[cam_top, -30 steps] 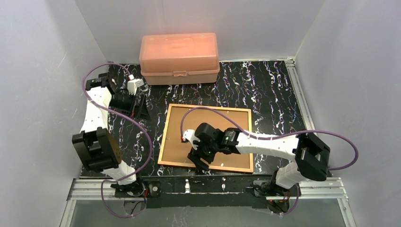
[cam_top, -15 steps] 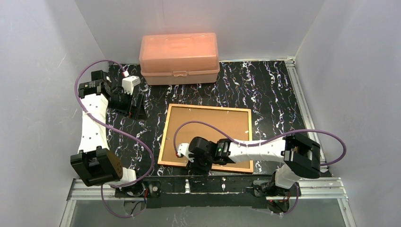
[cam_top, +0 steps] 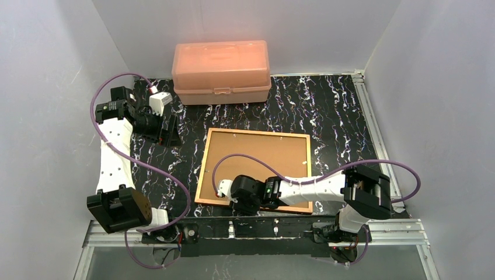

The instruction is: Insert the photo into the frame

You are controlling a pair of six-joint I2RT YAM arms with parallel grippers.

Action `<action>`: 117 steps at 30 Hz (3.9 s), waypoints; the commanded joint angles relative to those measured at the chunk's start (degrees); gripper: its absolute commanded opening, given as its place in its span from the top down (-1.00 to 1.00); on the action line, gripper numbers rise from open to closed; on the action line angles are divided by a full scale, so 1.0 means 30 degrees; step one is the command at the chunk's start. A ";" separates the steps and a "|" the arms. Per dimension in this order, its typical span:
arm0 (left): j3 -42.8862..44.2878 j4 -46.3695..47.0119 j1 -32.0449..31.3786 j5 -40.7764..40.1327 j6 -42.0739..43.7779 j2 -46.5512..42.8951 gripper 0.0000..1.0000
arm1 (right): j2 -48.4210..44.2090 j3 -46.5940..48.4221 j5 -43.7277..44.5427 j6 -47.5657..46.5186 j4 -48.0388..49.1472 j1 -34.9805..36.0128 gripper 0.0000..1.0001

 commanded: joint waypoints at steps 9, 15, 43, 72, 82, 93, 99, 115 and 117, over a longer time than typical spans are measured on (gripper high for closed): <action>0.0653 -0.1499 0.0063 0.2535 0.1413 -0.0644 -0.97 | -0.0132 -0.0258 0.2098 -0.0168 0.1029 0.0635 0.57; 0.0113 -0.2090 0.0056 0.4230 0.4175 -0.2167 -0.97 | -0.0633 0.0372 0.3264 -0.0038 0.0839 0.0641 0.97; -1.0779 -0.2184 0.0056 0.6782 2.6366 -1.4583 -0.83 | -0.2581 0.7586 -0.2820 0.1952 -0.0986 -0.3298 0.97; -1.3829 0.8410 -0.4027 0.4943 2.7204 -1.1820 -0.11 | -0.1863 0.9891 -0.3993 0.2611 -0.1862 -0.4047 0.97; -1.3534 0.8837 -0.5804 0.3902 2.6568 -1.0961 0.33 | -0.1792 1.0534 -0.4147 0.2763 -0.2404 -0.4171 0.97; -1.1794 0.9031 -0.6009 0.3781 2.3373 -1.0610 1.00 | -0.1689 1.2644 -0.2854 0.0848 -0.5043 -0.4474 -0.26; -1.0542 0.7639 -0.6009 0.4057 2.2242 -1.0464 1.00 | -0.1590 1.4643 -0.1837 -0.2263 -0.9470 -0.4446 -0.57; -0.8721 0.6052 -0.6009 0.3786 2.1006 -1.0405 1.00 | -0.2657 1.3493 0.1775 -0.5726 -1.3501 -0.3244 -0.80; -0.8514 0.6054 -0.6009 0.3681 2.0719 -1.0349 1.00 | -0.2606 1.2951 0.3040 -0.6061 -1.3267 -0.2480 -0.81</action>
